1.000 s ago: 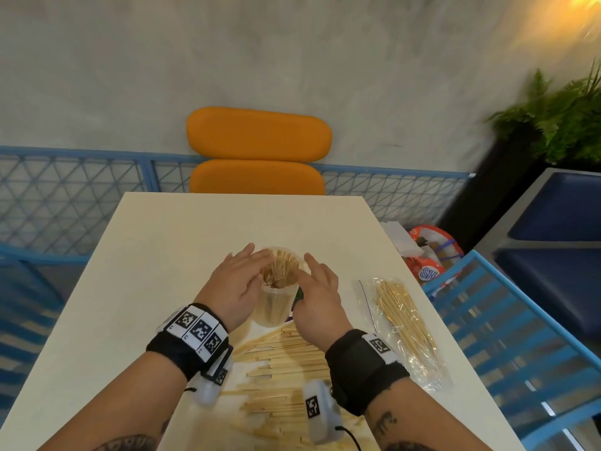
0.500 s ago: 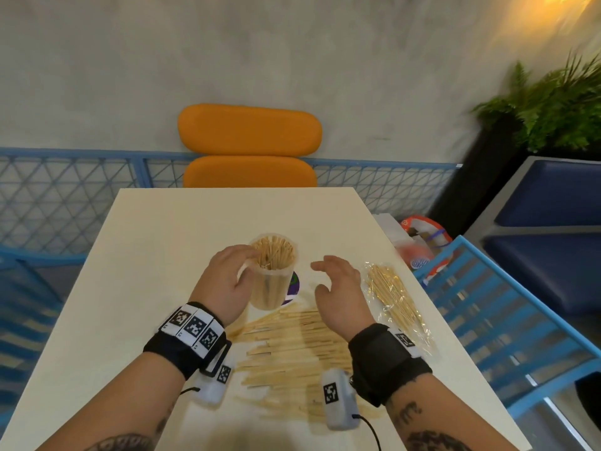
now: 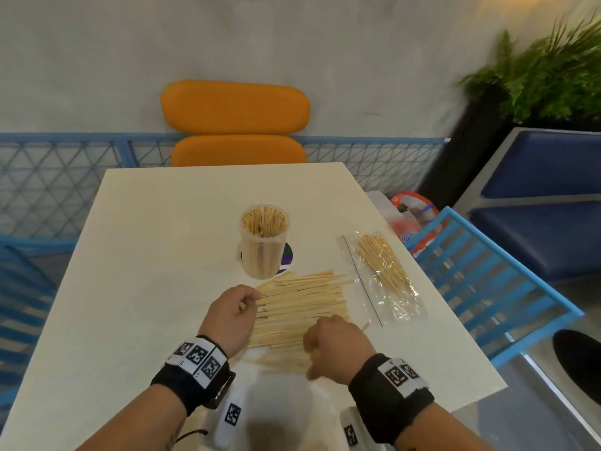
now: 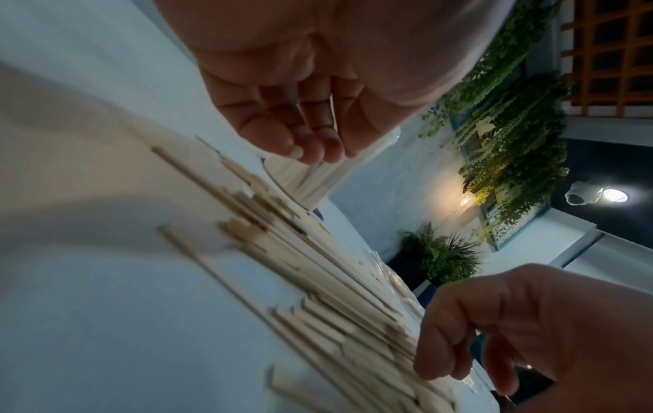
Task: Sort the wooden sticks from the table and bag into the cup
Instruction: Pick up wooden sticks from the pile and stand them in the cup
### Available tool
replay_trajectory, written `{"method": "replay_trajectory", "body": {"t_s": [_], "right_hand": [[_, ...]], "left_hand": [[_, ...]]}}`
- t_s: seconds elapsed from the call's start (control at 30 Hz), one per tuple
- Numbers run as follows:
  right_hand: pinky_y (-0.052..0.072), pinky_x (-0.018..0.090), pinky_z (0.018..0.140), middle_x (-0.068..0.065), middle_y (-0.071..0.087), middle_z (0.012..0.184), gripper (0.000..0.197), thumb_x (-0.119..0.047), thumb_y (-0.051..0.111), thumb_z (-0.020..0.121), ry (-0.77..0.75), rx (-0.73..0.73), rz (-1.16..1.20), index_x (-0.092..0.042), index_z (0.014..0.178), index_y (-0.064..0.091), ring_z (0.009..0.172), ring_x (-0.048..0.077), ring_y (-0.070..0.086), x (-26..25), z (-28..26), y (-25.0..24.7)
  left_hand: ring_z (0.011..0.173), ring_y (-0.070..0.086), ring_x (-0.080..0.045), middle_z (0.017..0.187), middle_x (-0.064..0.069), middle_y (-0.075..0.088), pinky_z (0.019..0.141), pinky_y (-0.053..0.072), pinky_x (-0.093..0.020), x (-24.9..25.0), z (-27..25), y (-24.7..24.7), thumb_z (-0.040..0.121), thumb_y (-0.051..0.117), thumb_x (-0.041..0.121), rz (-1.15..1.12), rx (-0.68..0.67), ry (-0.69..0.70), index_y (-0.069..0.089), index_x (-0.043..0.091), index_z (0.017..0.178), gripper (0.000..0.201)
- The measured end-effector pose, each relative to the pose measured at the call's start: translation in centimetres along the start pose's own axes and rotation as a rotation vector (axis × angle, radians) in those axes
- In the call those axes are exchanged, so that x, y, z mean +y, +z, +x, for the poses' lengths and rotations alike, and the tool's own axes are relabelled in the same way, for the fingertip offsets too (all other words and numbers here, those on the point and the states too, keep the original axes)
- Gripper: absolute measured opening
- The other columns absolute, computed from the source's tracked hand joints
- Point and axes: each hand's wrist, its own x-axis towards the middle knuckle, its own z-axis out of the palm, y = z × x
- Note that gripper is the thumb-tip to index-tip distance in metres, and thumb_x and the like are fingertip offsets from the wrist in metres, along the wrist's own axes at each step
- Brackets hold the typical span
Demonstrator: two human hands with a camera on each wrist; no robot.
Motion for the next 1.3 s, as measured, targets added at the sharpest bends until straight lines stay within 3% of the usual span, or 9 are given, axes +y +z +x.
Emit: {"method": "replay_trajectory", "body": {"t_s": [0.2, 0.43, 0.6, 0.7, 0.83, 0.9, 1.03, 1.17, 1.3], "right_hand": [[0.053, 0.036, 0.089, -0.003, 0.066, 0.105, 0.022, -0.032, 0.076, 0.082, 0.027, -0.002, 0.037, -0.028, 0.103, 0.074, 0.099, 0.021, 0.06, 0.3, 0.3, 0.7], [0.053, 0.039, 0.088, 0.0, 0.06, 0.102, 0.018, -0.028, 0.058, 0.094, 0.029, 0.074, 0.064, -0.021, 0.105, 0.07, 0.098, 0.024, 0.061, 0.3, 0.4, 0.5], [0.051, 0.03, 0.073, -0.003, 0.062, 0.086, 0.014, -0.028, 0.06, 0.095, 0.091, 0.23, 0.36, -0.018, 0.086, 0.063, 0.077, 0.015, 0.057, 0.5, 0.7, -2.2], [0.044, 0.022, 0.061, -0.008, 0.059, 0.074, 0.017, -0.03, 0.069, 0.091, 0.103, 0.306, 0.678, -0.02, 0.079, 0.063, 0.064, 0.008, 0.052, -0.2, 0.9, -3.9], [0.046, 0.017, 0.056, -0.009, 0.061, 0.063, 0.017, -0.03, 0.076, 0.085, 0.08, 0.376, 0.919, -0.016, 0.079, 0.07, 0.054, 0.002, 0.052, -1.3, 1.1, -5.1], [0.054, 0.021, 0.065, -0.007, 0.071, 0.07, 0.003, -0.02, 0.075, 0.084, 0.063, 0.393, 0.949, -0.019, 0.082, 0.074, 0.062, 0.004, 0.065, -1.7, 1.2, -5.1], [0.058, 0.024, 0.062, -0.001, 0.076, 0.077, 0.017, -0.006, 0.071, 0.082, 0.052, 0.391, 1.005, -0.022, 0.083, 0.077, 0.062, 0.007, 0.069, -1.7, 0.3, -4.5], [0.048, 0.009, 0.073, -0.016, 0.071, 0.091, 0.017, -0.027, 0.078, 0.084, 0.106, 0.396, 0.727, -0.027, 0.1, 0.077, 0.079, -0.008, 0.061, 0.8, -1.1, -3.2], [0.045, 0.029, 0.098, -0.007, 0.058, 0.113, 0.034, -0.035, 0.078, 0.082, 0.152, 0.113, 0.252, -0.031, 0.115, 0.071, 0.107, 0.01, 0.052, 3.4, -3.5, -2.0]], "left_hand": [[0.079, 0.056, -0.001, 0.101, 0.015, 0.063, 0.07, 0.038, -0.012, -0.7, -0.9, 1.2, 0.097, 0.055, 0.015, 0.008, -0.052, -0.005, 0.065, 0.033, 0.093, 0.02], [0.079, 0.062, -0.01, 0.097, 0.01, 0.065, 0.067, 0.044, -0.021, -0.4, -0.8, 0.0, 0.097, 0.056, 0.018, -0.07, 0.006, -0.045, 0.066, 0.033, 0.092, 0.019], [0.079, 0.059, -0.012, 0.097, 0.009, 0.064, 0.071, 0.044, -0.027, 0.7, -0.3, -0.8, 0.097, 0.055, 0.018, -0.157, 0.069, -0.052, 0.062, 0.032, 0.094, 0.017], [0.07, 0.063, -0.014, 0.093, 0.004, 0.069, 0.071, 0.054, -0.035, 2.2, -0.1, 0.3, 0.098, 0.055, 0.024, -0.266, -0.055, -0.07, 0.063, 0.029, 0.095, 0.01], [0.094, 0.071, -0.014, 0.107, 0.005, 0.072, 0.086, 0.06, -0.039, 4.8, -0.5, 2.3, 0.104, 0.047, 0.033, -0.48, -0.271, -0.099, 0.066, 0.026, 0.109, 0.02], [0.1, 0.07, -0.014, 0.112, 0.001, 0.071, 0.086, 0.06, -0.038, 5.8, -0.4, 3.3, 0.105, 0.045, 0.032, -0.606, -0.308, -0.16, 0.068, 0.025, 0.112, 0.025], [0.08, 0.07, -0.018, 0.103, -0.01, 0.074, 0.08, 0.06, -0.044, 6.2, -0.2, 4.8, 0.106, 0.044, 0.031, -0.69, -0.314, -0.236, 0.068, 0.015, 0.109, 0.028], [0.059, 0.063, -0.018, 0.088, -0.008, 0.073, 0.065, 0.057, -0.037, 5.3, 0.3, 4.7, 0.108, 0.039, 0.026, -0.684, -0.252, -0.353, 0.062, 0.011, 0.101, 0.029], [0.047, 0.034, -0.012, 0.064, -0.002, 0.045, 0.046, 0.028, -0.024, 3.9, 0.6, 4.2, 0.108, 0.035, 0.02, -0.706, -0.176, -0.378, 0.056, 0.01, 0.094, 0.027]]}}
